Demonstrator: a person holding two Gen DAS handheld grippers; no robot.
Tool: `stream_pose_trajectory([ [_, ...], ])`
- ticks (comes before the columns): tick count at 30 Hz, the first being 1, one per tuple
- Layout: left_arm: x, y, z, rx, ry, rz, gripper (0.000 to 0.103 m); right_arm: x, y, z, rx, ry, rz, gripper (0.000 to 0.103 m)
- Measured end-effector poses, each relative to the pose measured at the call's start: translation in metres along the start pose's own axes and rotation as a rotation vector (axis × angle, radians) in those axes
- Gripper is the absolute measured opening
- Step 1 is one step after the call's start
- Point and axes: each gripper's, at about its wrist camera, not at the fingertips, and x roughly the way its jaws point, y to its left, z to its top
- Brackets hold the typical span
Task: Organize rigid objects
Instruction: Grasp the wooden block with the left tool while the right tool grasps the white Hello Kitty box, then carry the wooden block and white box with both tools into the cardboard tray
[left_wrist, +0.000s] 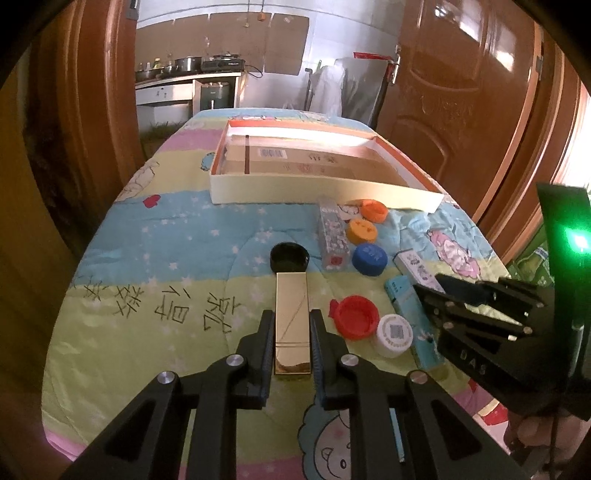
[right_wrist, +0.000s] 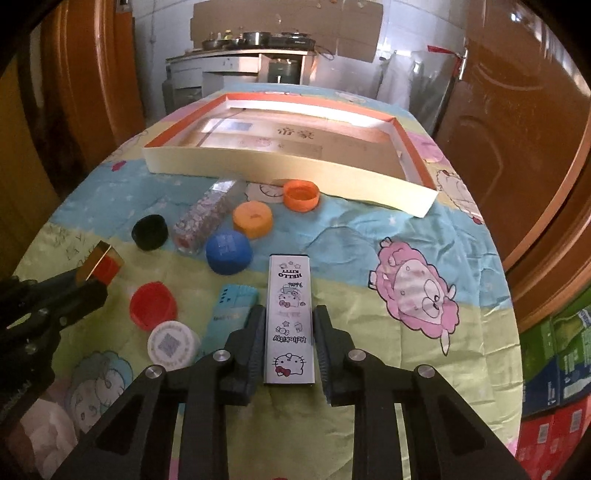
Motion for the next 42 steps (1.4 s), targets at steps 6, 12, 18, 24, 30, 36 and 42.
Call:
stream_pose_trajectory([
  [6,-0.004,0.005,0.012,-0.01,-0.02,0.01,0.018,-0.008,-0.004,0.001,0.032,-0.022,0.028,0.026],
  [12,-0.009,0.005,0.027,-0.002,-0.037,0.016,0.018,-0.021,-0.006,0.007,0.049,-0.055,0.023,0.027],
  [18,-0.014,0.002,0.048,0.018,-0.058,0.03,0.018,-0.035,-0.007,0.018,0.051,-0.09,0.024,0.027],
  [24,-0.013,0.001,0.074,0.028,-0.062,0.028,0.018,-0.047,-0.009,0.036,0.05,-0.124,0.036,0.027],
  [30,-0.007,-0.001,0.105,0.043,-0.073,0.042,0.018,-0.056,-0.012,0.061,0.045,-0.158,0.038,0.027],
  [36,-0.001,0.0,0.137,0.048,-0.079,0.049,0.018,-0.059,-0.017,0.091,0.041,-0.178,0.05,0.027],
  [42,0.009,0.001,0.166,0.048,-0.098,0.075,0.018,-0.052,-0.024,0.121,0.053,-0.177,0.062,0.027],
])
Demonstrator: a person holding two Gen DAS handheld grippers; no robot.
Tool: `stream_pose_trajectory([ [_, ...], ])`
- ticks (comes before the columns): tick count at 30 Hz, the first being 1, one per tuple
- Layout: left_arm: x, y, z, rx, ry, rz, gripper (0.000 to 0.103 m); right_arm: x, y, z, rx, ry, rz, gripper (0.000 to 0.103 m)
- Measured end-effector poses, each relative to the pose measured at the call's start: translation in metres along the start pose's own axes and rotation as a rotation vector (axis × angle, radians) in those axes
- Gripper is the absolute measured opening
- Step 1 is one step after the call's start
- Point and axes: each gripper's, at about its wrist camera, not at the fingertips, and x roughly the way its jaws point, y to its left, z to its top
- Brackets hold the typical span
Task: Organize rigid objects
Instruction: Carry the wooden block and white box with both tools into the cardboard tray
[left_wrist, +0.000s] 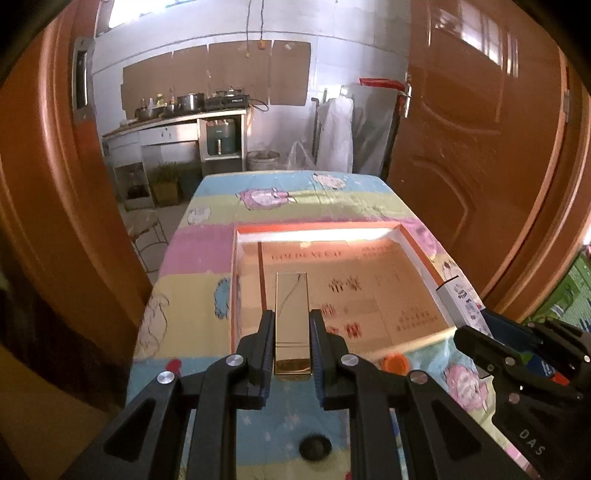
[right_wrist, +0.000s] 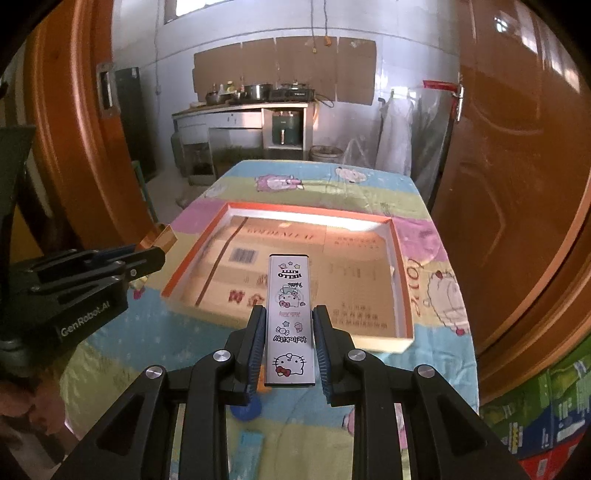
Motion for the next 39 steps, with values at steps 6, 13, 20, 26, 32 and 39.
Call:
stream_pose_trajectory([
  [6,0.02,0.003,0.029,0.002,0.008,0.015,0.018,0.019,-0.008,0.029,0.026,0.015,0.006,0.027],
  [13,0.061,0.01,0.057,-0.019,0.087,0.001,0.018,0.055,-0.021,0.057,0.045,0.069,0.013,0.027],
  [20,0.101,0.015,0.071,-0.038,0.159,0.01,0.018,0.098,-0.031,0.077,0.065,0.143,0.018,0.027],
  [26,0.127,0.015,0.079,-0.045,0.198,0.018,0.018,0.132,-0.038,0.087,0.087,0.189,0.021,0.027],
  [32,0.152,0.015,0.084,-0.053,0.233,0.023,0.018,0.168,-0.044,0.098,0.11,0.244,0.027,0.027],
  [39,0.175,0.019,0.086,-0.07,0.246,0.02,0.018,0.197,-0.047,0.111,0.118,0.274,-0.002,0.027],
])
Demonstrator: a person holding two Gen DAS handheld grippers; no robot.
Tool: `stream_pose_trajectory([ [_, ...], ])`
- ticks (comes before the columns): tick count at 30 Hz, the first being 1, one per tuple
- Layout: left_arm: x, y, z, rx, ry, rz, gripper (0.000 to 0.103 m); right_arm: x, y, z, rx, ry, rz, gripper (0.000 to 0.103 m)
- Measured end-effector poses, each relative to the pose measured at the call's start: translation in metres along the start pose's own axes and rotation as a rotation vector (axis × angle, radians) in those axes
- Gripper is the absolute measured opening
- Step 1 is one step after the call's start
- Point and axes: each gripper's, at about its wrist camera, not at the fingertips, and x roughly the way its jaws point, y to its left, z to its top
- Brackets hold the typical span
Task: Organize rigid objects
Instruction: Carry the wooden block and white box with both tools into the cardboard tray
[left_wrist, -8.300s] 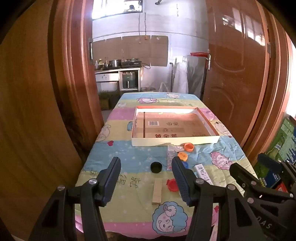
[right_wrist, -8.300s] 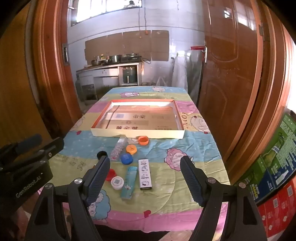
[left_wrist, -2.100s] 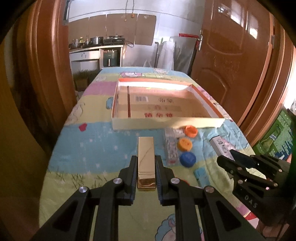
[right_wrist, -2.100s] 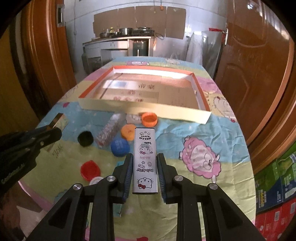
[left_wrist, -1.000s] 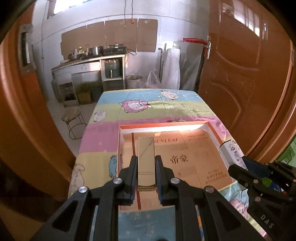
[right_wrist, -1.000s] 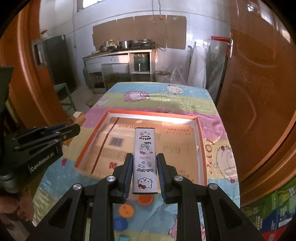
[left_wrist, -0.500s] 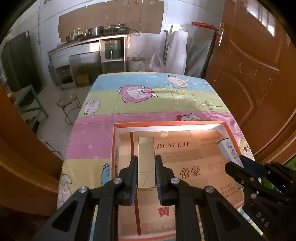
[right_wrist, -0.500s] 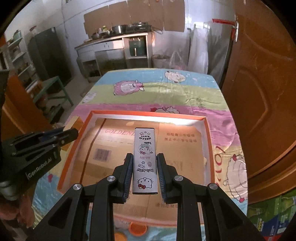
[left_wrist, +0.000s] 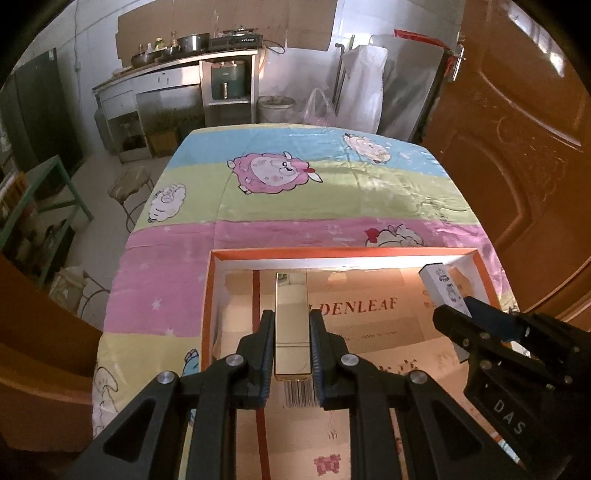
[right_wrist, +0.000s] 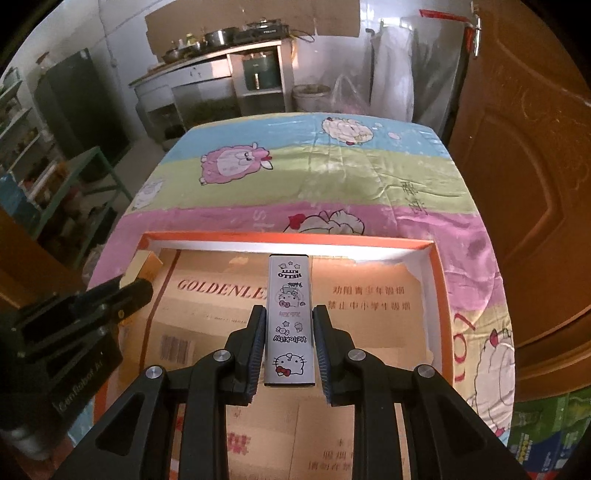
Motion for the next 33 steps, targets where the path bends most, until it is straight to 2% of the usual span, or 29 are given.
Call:
stream_pose_trajectory([
  [14,0.03,0.007,0.0,-0.018,0.022,-0.005,0.018,0.04,-0.001,0.005,-0.004,0.054,-0.036,0.027],
  [33,0.049,0.002,-0.006,0.005,0.039,-0.002,0.018,0.06,-0.013,0.005,-0.005,0.071,-0.058,0.027],
])
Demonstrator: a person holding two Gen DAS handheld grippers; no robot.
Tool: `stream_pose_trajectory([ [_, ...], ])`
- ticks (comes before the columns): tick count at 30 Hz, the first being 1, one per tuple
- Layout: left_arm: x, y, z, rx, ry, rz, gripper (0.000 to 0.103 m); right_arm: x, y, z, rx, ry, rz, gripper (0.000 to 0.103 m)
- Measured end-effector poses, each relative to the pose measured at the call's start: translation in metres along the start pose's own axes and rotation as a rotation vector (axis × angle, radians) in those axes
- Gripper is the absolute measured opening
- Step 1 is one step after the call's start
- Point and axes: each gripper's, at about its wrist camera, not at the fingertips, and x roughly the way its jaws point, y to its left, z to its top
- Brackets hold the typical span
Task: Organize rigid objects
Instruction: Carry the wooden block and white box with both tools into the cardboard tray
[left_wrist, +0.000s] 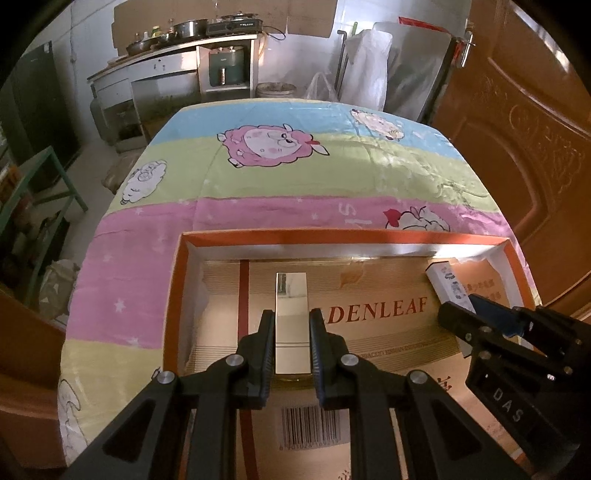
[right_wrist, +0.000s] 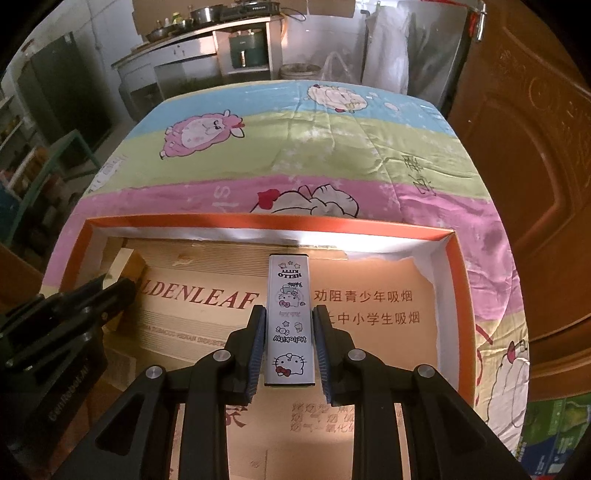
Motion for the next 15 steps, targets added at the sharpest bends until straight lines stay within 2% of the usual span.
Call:
stream_pose_trajectory([
  [7,0.0037,-0.0008,-0.0018,0.007,-0.007,0.0,0.019,0.0035,0.0006,-0.001,-0.011,-0.004,-0.013,0.027],
  [13,0.0027,0.0071,-0.0049,-0.044,-0.02,-0.021,0.019,0.0038,0.0002,-0.0011,-0.008,-0.006,-0.01,0.027],
  [15,0.0023,0.0084,-0.0048,-0.054,-0.021,-0.002,0.019,0.004,-0.0004,-0.0012,-0.006,-0.006,-0.006,0.027],
])
